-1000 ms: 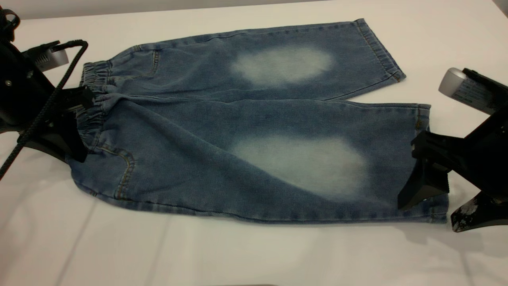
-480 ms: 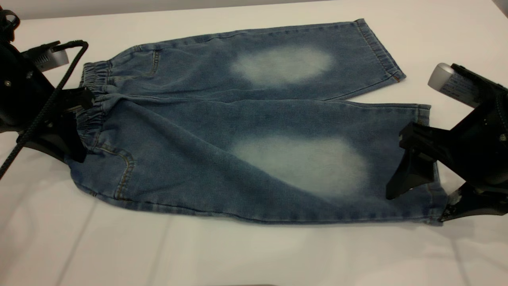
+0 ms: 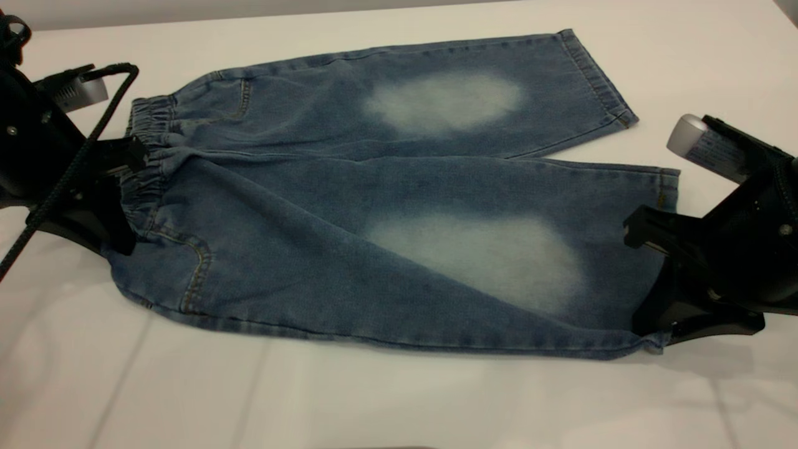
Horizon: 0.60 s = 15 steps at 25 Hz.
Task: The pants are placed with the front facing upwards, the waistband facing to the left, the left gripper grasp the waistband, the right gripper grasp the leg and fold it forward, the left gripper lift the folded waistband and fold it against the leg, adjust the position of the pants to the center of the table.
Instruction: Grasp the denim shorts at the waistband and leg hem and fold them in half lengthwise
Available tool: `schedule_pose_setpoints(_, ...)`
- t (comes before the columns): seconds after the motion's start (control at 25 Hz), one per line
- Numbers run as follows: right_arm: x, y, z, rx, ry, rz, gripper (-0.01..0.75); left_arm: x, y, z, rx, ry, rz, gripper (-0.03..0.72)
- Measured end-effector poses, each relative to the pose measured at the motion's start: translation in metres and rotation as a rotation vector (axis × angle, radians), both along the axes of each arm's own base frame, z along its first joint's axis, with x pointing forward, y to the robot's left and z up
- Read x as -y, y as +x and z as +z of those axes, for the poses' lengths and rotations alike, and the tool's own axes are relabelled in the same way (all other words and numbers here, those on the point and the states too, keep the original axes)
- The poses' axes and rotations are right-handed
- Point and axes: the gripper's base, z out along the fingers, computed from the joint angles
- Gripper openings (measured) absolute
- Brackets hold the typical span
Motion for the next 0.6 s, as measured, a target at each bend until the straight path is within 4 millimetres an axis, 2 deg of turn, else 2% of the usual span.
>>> schedule_pose_setpoints(0.2, 0.002, 0.001, 0.006, 0.043, -0.035, 0.066, 0.027, 0.005, 0.000, 0.000, 0.000, 0.001, -0.028, 0.054)
schedule_pose_setpoints(0.44, 0.001, 0.005, 0.030, 0.126, -0.022, 0.103, 0.027, 0.031, -0.005, 0.001, -0.031, -0.031, -0.079, 0.055)
schedule_pose_setpoints(0.6, -0.006, 0.004, 0.042, 0.132, 0.057, 0.125, 0.027, 0.036, -0.010, 0.020, -0.047, -0.072, -0.089, 0.055)
